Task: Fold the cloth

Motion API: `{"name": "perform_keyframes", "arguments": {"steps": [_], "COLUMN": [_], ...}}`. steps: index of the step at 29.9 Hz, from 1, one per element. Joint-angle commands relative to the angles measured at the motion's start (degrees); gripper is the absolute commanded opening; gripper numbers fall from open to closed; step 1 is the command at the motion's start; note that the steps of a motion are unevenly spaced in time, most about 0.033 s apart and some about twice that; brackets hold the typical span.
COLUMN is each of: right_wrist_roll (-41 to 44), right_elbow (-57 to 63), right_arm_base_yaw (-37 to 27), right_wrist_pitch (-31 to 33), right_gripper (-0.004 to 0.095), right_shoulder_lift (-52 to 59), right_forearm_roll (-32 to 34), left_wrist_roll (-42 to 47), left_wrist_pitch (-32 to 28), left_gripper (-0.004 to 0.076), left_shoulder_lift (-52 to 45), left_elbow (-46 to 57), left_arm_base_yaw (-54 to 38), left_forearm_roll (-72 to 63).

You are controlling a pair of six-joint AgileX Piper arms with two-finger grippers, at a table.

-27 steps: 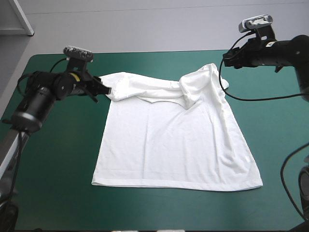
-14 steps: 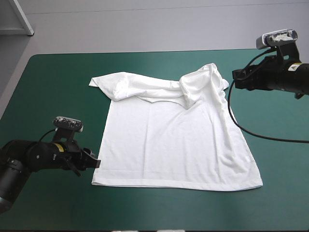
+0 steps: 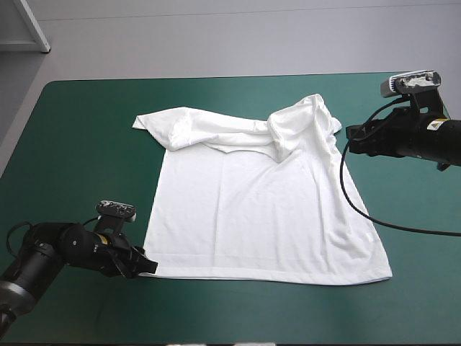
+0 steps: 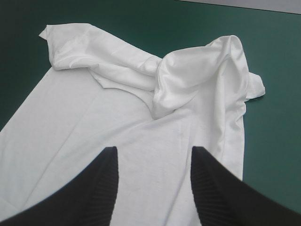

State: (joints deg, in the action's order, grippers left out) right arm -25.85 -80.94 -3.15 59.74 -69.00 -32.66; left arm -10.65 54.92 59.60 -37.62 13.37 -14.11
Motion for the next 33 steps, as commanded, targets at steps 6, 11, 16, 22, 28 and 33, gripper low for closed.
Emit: {"name": "perform_keyframes", "arguments": {"steps": [6,11,16,22,28,33], "right_wrist_roll": [-0.14,-0.14,-0.14,0.30,2.97,5.60], "right_elbow": [-1.22,-1.22,-1.22,-1.22,0.19,7.75], "right_arm_base_yaw": [-0.26,-0.26,-0.26,-0.26,-0.26,-0.26], "right_wrist_pitch": [-2.98,-2.98,-2.98,-2.48,0.91,1.11], "right_gripper": [0.0445,0.0444,0.0445,0.0444,0.0440,0.0435], "right_shoulder_lift": [1.63,1.63,1.63,1.63,2.26,4.74], "right_forearm_roll": [-2.18,-1.55,-1.18,1.32,7.51,10.81], "left_wrist_roll": [-1.08,-2.31,-4.36,-6.45,-8.31,-8.10], "left_wrist_pitch": [-3.18,-3.83,-1.88,-2.13,-7.92,-11.34], "left_gripper": [0.0356,0.0356,0.0355,0.0272,0.0021,0.0019], "left_shoulder_lift": [6.29,10.74,14.10,15.08,15.08,15.08], "left_elbow": [-1.23,-1.23,-1.23,-1.00,3.53,6.12], "left_arm_base_yaw": [0.02,0.02,0.02,1.28,3.78,4.00], "left_forearm_roll": [-1.18,-1.52,-2.88,-3.89,-4.50,-4.37]}}
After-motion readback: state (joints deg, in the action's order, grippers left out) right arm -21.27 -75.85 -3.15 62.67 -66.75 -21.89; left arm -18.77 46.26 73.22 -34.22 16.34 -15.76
